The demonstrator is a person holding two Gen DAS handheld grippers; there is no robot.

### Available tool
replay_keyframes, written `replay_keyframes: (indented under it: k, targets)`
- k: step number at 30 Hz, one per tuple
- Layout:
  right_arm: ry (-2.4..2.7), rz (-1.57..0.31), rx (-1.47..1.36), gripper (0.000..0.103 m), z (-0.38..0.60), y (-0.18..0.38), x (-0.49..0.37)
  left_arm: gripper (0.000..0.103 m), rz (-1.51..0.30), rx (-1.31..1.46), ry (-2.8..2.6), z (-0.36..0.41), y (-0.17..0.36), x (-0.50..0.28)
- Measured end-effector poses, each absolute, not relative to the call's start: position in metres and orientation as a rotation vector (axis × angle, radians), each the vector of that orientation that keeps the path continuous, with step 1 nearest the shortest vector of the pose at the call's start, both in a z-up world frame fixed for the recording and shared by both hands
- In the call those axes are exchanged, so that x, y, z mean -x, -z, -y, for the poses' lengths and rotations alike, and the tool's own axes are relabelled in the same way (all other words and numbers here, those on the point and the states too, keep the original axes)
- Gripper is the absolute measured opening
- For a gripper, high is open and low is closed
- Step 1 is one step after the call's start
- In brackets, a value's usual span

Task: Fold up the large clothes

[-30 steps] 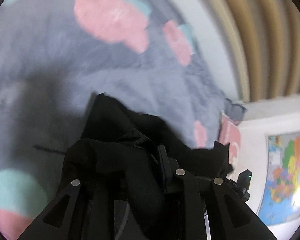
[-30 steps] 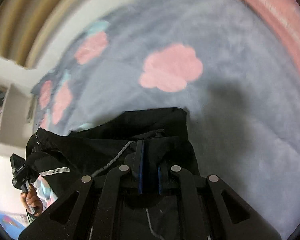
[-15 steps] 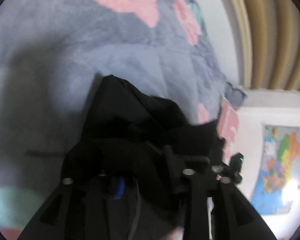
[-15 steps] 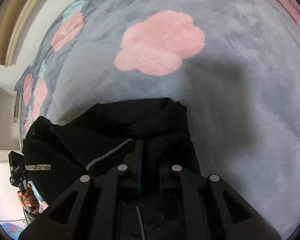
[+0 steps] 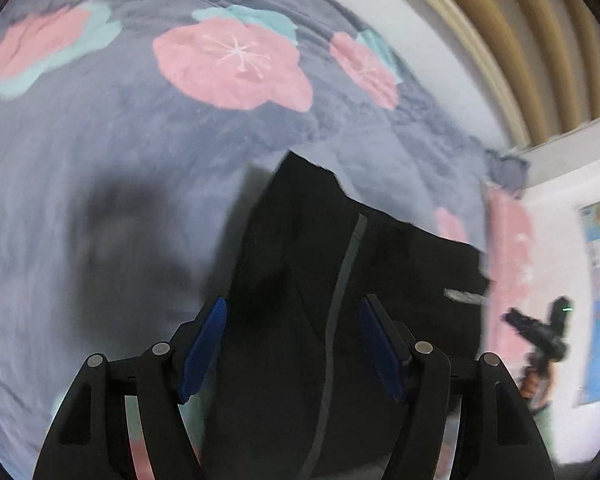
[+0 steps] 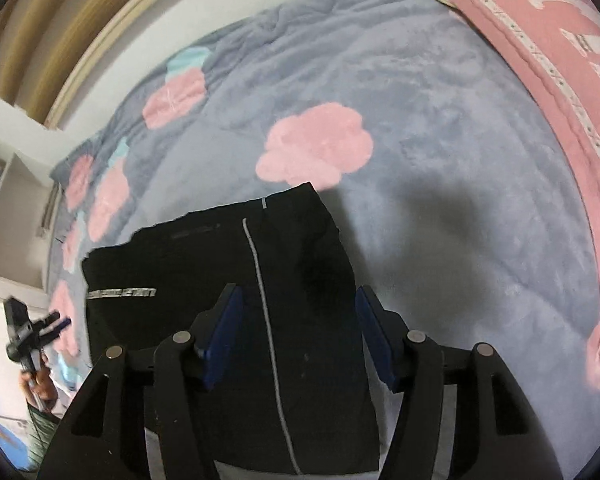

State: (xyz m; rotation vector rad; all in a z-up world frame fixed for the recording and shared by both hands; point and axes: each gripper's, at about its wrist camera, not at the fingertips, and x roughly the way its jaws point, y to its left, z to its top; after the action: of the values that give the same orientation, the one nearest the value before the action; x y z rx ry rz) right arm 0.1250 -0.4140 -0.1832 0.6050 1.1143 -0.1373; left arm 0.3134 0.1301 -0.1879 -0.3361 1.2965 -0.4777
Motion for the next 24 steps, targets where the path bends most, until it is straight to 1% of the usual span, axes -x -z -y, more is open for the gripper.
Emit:
replay_keyframes:
  k: [2, 6, 10, 11, 12, 13, 14, 15, 16, 19, 21, 24]
  targets:
    - [0.141, -1.129, -0.56, 0.063, 0.413, 0.196, -0.143, 0.07, -1.301, 0.306, 0.439, -0.121, 0.203, -0.332]
    - [0.12, -1.155, -0.515, 0.063, 0.414, 0.224, -0.179, 0.07, -1.346, 0.335, 0.464, -0.12, 0.225, -0.354]
    - [0.091, -1.208, -0.493, 0.063, 0.415, 0.257, -0.21, 0.07, -1.438, 0.37, 0.492, -0.103, 0.255, -0.372]
    - [0.083, -1.224, -0.489, 0.062, 0.412, 0.266, -0.217, 0.064, -1.429, 0.397, 0.495, -0.102, 0.257, -0.372]
    - [0.075, -1.218, -0.471, 0.035, 0.407, 0.268, -0.22, 0.053, -1.408, 0.411, 0.481, -0.102, 0.257, -0.371]
    - [0.076, -1.211, -0.45, 0.025, 0.402, 0.266, -0.22, 0.036, -1.4, 0.391, 0.458, -0.101, 0.254, -0.369]
    - [0.109, -1.183, -0.385, 0.024, 0.395, 0.258, -0.217, 0.024, -1.376, 0.339, 0.428, -0.102, 0.245, -0.364]
    - [0.138, -1.149, -0.316, 0.019, 0.389, 0.245, -0.211, 0.02, -1.347, 0.319, 0.421, -0.103, 0.239, -0.359]
    - [0.155, -1.13, -0.291, 0.016, 0.386, 0.236, -0.207, 0.012, -1.292, 0.305, 0.414, -0.105, 0.224, -0.35]
    - [0.198, -1.047, -0.253, 0.014, 0.389, 0.195, -0.191, 0.011, -1.185, 0.385, 0.427, -0.119, 0.183, -0.339]
    - [0.224, -1.01, -0.206, 0.013, 0.388, 0.175, -0.196, 0.011, -1.114, 0.428, 0.451, -0.121, 0.157, -0.343]
    - [0.276, -0.983, -0.153, 0.013, 0.389, 0.165, -0.217, 0.011, -1.062, 0.42, 0.432, -0.111, 0.144, -0.364]
